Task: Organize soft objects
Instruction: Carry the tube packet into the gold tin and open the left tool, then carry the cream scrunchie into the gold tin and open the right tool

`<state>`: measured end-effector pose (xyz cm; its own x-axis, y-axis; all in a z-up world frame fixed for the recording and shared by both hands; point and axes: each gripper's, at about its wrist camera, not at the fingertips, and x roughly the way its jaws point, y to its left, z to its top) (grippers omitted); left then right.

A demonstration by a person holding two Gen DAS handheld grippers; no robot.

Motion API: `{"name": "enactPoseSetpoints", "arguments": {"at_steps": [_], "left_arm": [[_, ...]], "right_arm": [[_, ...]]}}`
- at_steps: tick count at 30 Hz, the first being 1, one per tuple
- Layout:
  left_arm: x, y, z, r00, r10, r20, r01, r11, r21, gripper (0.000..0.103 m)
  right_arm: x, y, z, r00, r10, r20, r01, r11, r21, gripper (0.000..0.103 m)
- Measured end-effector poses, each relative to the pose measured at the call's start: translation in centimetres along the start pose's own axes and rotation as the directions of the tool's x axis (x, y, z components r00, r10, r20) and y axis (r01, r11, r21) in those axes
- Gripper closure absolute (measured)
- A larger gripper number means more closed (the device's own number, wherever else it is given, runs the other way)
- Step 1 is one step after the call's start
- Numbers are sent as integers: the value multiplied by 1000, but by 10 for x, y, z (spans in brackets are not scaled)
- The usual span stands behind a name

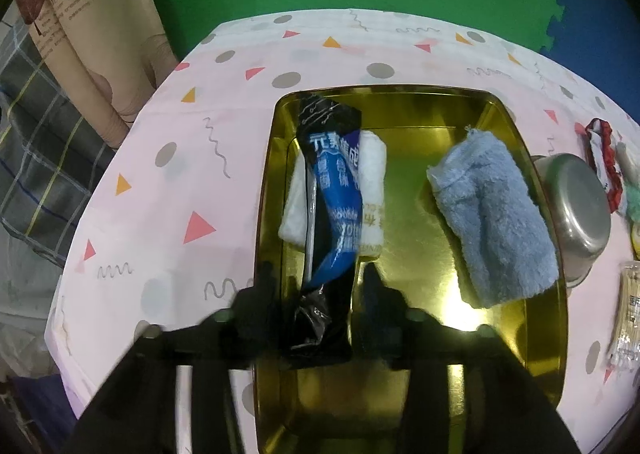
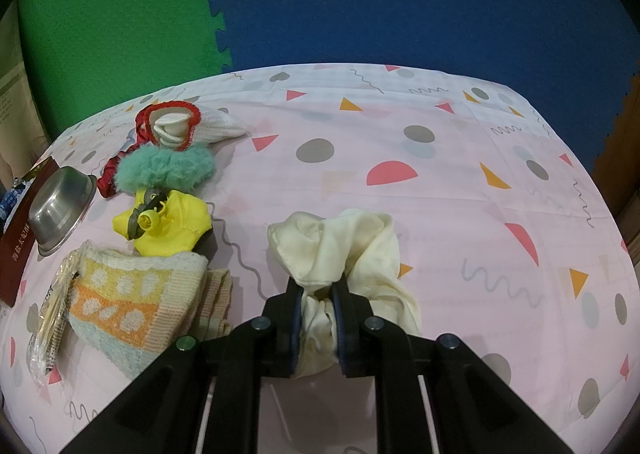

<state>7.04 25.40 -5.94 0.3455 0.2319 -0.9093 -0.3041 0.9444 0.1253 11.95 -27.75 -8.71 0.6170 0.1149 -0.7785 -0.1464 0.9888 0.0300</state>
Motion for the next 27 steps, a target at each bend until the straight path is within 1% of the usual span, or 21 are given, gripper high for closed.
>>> {"name": "enactPoseSetpoints", "arguments": {"at_steps": [3, 5, 8, 11, 14, 16, 19, 21, 23, 25, 27], "left_arm": [[-4, -2, -2, 1000, 0, 8, 0, 1000, -7, 52], [-8, -3, -3, 1000, 2, 16, -2, 1000, -16, 52], [-19, -5, -7, 999, -8, 51, 10, 1000, -24, 52], [-36, -11, -15, 995, -18, 99, 23, 998, -53, 51], [-50, -17, -22, 989, 1, 146, 12, 996, -88, 49], [-57, -21, -27, 985, 23, 173, -5, 994, -109, 42], [-62, -28, -34, 977, 58, 206, -35, 993, -111, 41], [-62, -33, -36, 977, 62, 206, -40, 993, -108, 40], [-61, -33, -39, 977, 52, 205, -29, 993, -116, 39], [-60, -31, -41, 977, 55, 206, -28, 991, -131, 35], [-59, -28, -43, 976, 63, 207, -33, 989, -145, 33]], "right_arm": [[0, 0, 0, 1000, 0, 0, 0, 1000, 0, 89], [0, 0, 0, 1000, -1, 0, 1, 1000, 0, 89], [0, 0, 0, 1000, 0, -1, 0, 1000, 0, 89], [0, 0, 1, 1000, -1, 0, 1, 1000, -1, 89], [0, 1, 0, 1000, -5, 0, 5, 1000, -4, 89], [-1, 1, 0, 1000, -5, 1, 5, 1000, -4, 89], [-1, 2, 0, 1000, -14, 3, 14, 1000, -11, 90], [-1, 3, 0, 1000, -20, 3, 21, 1000, -16, 90], [-3, 5, 1, 1000, -28, 4, 28, 999, -19, 90], [-6, 6, 2, 999, -37, 6, 37, 999, -17, 90], [-14, 8, 4, 999, -48, 16, 48, 999, -13, 90]]}}
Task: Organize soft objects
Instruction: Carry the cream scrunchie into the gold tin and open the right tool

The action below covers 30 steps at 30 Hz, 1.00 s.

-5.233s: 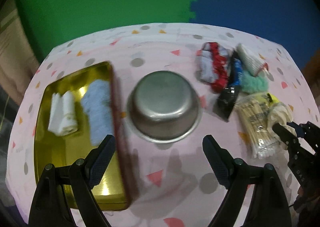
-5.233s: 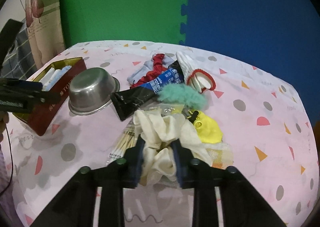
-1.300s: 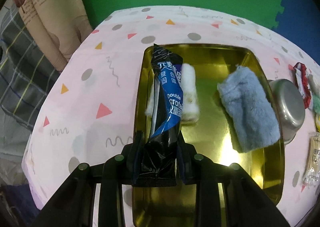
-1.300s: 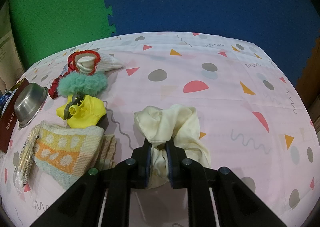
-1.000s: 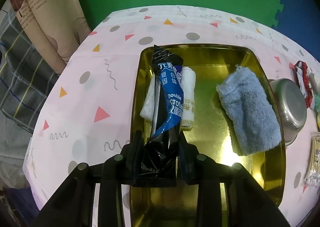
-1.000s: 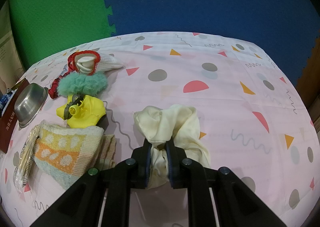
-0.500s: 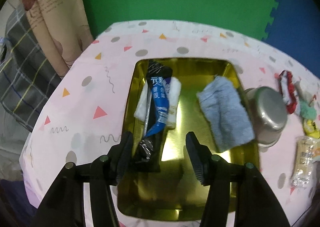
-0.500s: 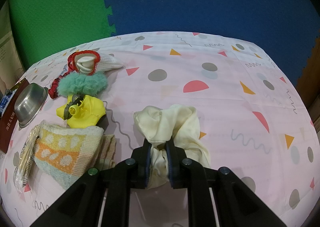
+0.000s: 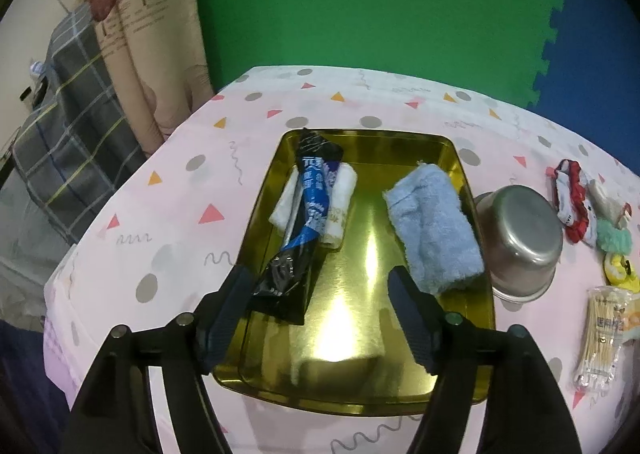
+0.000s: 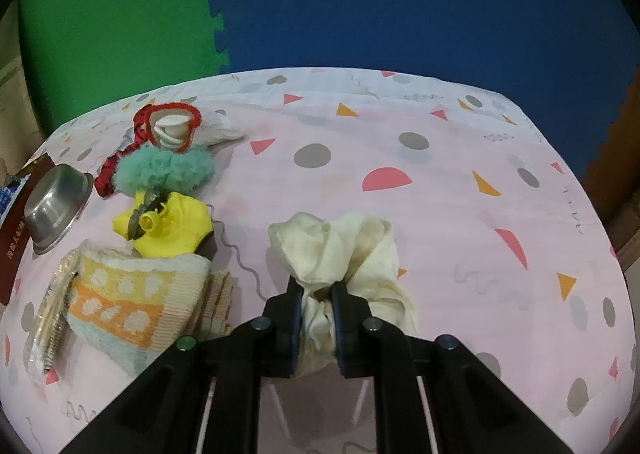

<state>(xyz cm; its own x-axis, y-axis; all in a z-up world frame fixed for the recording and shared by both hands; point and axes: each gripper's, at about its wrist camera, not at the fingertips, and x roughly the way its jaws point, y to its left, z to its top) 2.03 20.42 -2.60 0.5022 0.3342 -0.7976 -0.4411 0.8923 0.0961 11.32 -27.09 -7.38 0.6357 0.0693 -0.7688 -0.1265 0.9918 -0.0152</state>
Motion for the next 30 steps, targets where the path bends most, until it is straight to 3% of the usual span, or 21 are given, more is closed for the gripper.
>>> {"name": "enactPoseSetpoints", "arguments": {"at_steps": [8, 14, 22, 30], "left_arm": [[1, 20, -2, 1000, 9, -8, -9, 998, -56, 29], [-3, 34, 1, 1000, 26, -3, -26, 995, -99, 26], [-11, 74, 6, 1000, 25, 0, -25, 974, -225, 20], [-10, 95, 8, 999, 50, -19, -54, 965, -258, 19]], "right_arm": [[-51, 25, 26, 995, 23, 93, -21, 1000, -19, 90], [-82, 83, 44, 983, 142, 118, -130, 986, -109, 90], [-98, 191, 41, 934, 353, 59, -326, 908, -264, 90], [-95, 282, 28, 877, 480, -35, -459, 813, -357, 90]]}}
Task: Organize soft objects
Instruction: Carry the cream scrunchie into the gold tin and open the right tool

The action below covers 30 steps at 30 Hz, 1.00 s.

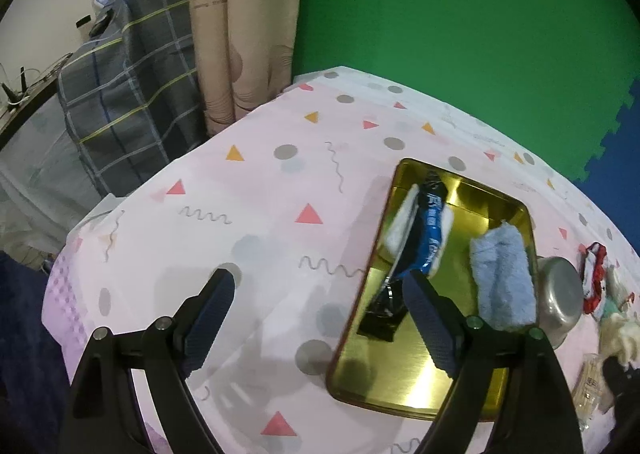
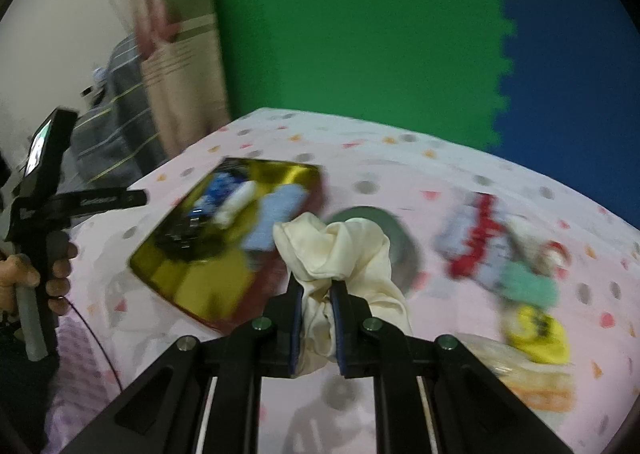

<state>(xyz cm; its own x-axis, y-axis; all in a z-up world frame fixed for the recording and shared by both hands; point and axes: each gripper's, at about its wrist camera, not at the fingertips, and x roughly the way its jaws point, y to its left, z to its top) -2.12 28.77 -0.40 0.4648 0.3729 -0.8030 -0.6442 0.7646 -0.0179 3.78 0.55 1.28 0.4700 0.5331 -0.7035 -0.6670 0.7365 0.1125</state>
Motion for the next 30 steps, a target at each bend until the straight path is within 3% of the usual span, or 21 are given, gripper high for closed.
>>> {"name": "enactPoseSetpoints", "arguments": {"at_steps": [8, 20, 27, 30], "left_arm": [[5, 8, 0, 1000, 1, -24, -2, 1000, -31, 19], [9, 4, -1, 999, -5, -34, 4, 1000, -21, 19], [9, -2, -2, 999, -10, -33, 9, 1000, -6, 19], [7, -4, -3, 1000, -13, -29, 13, 1000, 0, 19]], "right_arm": [[50, 54, 10, 994, 90, -63, -95, 993, -71, 90], [95, 76, 13, 984, 118, -133, -130, 988, -83, 87], [95, 76, 11, 985, 109, -134, -121, 989, -83, 64], [92, 75, 11, 985, 109, -130, -121, 989, -86, 62]]}}
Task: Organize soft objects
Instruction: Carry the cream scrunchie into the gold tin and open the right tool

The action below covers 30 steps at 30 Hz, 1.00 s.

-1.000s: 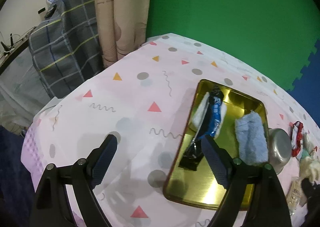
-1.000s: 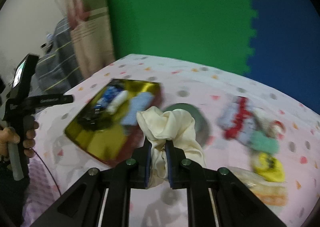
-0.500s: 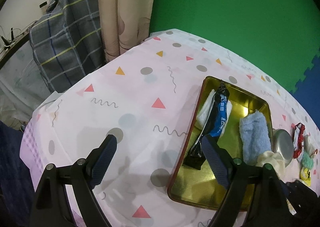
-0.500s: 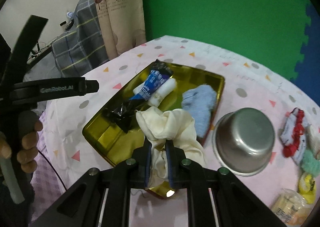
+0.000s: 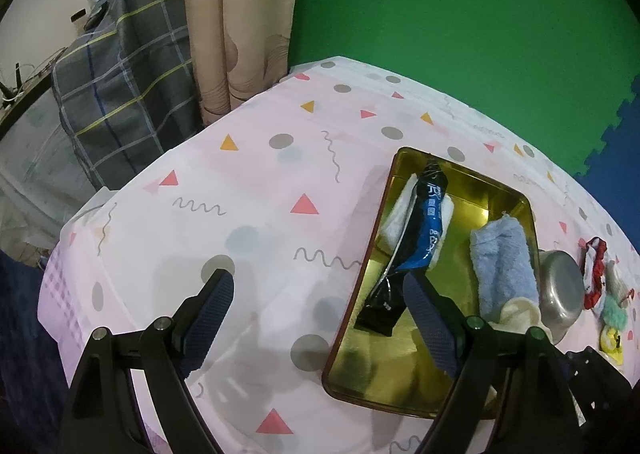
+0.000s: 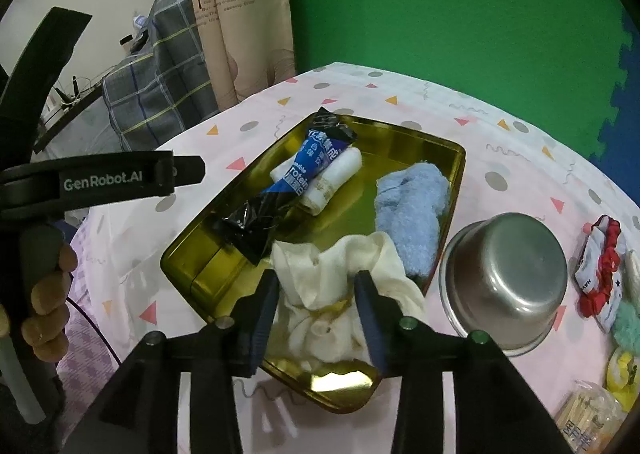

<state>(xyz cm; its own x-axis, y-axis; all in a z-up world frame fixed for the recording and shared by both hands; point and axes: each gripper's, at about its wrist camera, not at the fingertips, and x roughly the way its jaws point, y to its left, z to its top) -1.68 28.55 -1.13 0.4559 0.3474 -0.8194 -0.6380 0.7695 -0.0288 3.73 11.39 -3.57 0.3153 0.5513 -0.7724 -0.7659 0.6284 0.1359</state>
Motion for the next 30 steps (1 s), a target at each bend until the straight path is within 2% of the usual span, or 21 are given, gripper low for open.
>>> {"name": "enactPoseSetpoints", "arguments": {"at_steps": [11, 17, 24, 30], "left_arm": [[-1, -12, -4, 1000, -11, 0, 11, 999, 31, 19], [-3, -23, -8, 1000, -21, 2, 20, 997, 74, 18], [-10, -49, -17, 999, -53, 9, 51, 987, 155, 18], [-21, -81, -30, 995, -103, 12, 96, 960, 262, 18]], "right_arm": [[-32, -15, -10, 999, -4, 44, 2, 999, 42, 59], [-63, -49, -17, 995, -52, 83, 44, 994, 101, 59], [-110, -120, -42, 977, -188, 95, 165, 963, 212, 59], [-150, -185, -83, 946, -320, 58, 284, 900, 330, 59]]}}
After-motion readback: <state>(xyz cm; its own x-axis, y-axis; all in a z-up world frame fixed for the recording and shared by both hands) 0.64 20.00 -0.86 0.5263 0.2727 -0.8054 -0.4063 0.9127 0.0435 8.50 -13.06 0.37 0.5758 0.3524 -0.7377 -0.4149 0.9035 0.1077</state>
